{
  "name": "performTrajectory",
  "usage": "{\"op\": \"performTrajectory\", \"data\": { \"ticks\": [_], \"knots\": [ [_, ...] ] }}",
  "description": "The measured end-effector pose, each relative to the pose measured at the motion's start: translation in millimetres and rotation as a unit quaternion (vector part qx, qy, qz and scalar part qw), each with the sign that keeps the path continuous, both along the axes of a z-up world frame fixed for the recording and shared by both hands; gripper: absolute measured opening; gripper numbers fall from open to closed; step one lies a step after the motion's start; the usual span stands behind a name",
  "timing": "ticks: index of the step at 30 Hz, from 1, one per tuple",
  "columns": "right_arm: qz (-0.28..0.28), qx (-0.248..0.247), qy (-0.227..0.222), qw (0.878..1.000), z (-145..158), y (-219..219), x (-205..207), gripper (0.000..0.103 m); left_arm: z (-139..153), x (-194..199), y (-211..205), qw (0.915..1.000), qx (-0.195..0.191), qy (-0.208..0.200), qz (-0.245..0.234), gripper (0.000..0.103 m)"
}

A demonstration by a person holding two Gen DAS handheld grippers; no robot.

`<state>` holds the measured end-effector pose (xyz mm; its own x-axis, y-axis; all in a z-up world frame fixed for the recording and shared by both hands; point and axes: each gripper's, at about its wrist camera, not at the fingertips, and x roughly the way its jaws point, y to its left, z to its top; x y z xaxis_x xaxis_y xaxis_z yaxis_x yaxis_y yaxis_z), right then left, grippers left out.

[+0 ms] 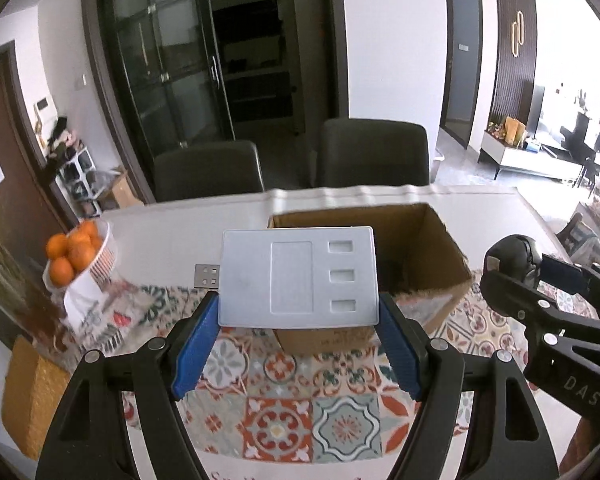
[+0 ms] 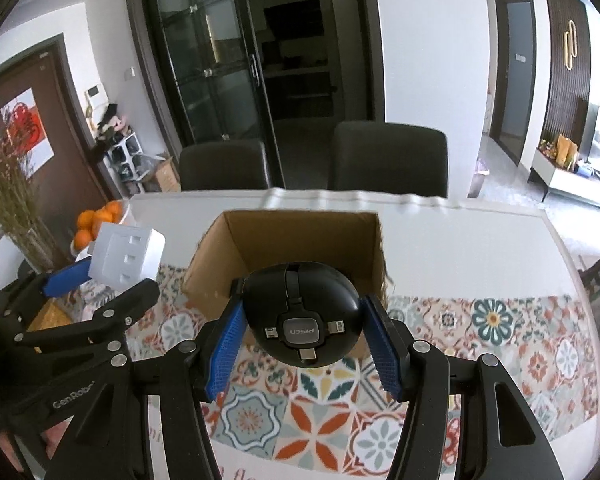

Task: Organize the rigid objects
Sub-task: 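Carry the puck and white charger with both tools over the box, then open both tools to drop the white charger and puck into the box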

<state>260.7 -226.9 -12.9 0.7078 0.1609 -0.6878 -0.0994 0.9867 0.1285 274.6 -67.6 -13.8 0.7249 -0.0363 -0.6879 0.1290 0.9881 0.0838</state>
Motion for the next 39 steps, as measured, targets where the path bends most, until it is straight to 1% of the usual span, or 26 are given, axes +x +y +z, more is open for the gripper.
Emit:
{"op": "performTrajectory", "data": {
  "ticks": [4,9,12,16,21,26,34,37,39],
  "knots": [
    [-0.001,0.002,0.001,1.0,8.0,-1.3,16.4,0.058,10.4,17.7,-2.5,0.9999,0.003,-0.006,-0.009,0.076],
    [0.002,0.0,0.004,1.0,13.9,-2.1,40.4,0.058,15.9,39.6,-3.3,0.9997,0.005,-0.008,-0.021,0.076],
    [0.006,-0.001,0.017,1.0,12.9,-1.9,57.7,0.058,14.4,57.4,-3.6,0.9996,-0.004,0.005,-0.029,0.076],
    [0.006,0.0,0.039,0.999,5.3,-2.3,81.3,0.058,6.4,80.8,-4.9,0.999,-0.006,0.025,-0.037,0.076],
    [0.011,-0.003,0.067,0.998,-8.5,-1.0,108.5,0.058,-6.5,106.1,-9.7,0.9977,0.004,0.055,-0.04,0.076],
    [0.014,0.005,0.103,0.995,-25.4,-4.4,132.4,0.058,-22.5,131.2,-14.6,0.9939,0.001,0.099,-0.05,0.076],
    [0.019,0.021,0.18,0.983,-66.8,-7.4,173.0,0.058,-60.7,171.8,-21.0,0.9821,0.003,0.182,-0.049,0.076],
    [0.017,0.014,0.2,0.98,-78.7,-8.4,182.5,0.058,-76.0,182.9,-23.5,0.9764,0.008,0.21,-0.05,0.076],
    [0.017,0.007,0.207,0.978,-84.5,-8.9,186.7,0.058,-83.4,186.5,-26.4,0.9737,0.019,0.221,-0.051,0.076]
  ]
}}
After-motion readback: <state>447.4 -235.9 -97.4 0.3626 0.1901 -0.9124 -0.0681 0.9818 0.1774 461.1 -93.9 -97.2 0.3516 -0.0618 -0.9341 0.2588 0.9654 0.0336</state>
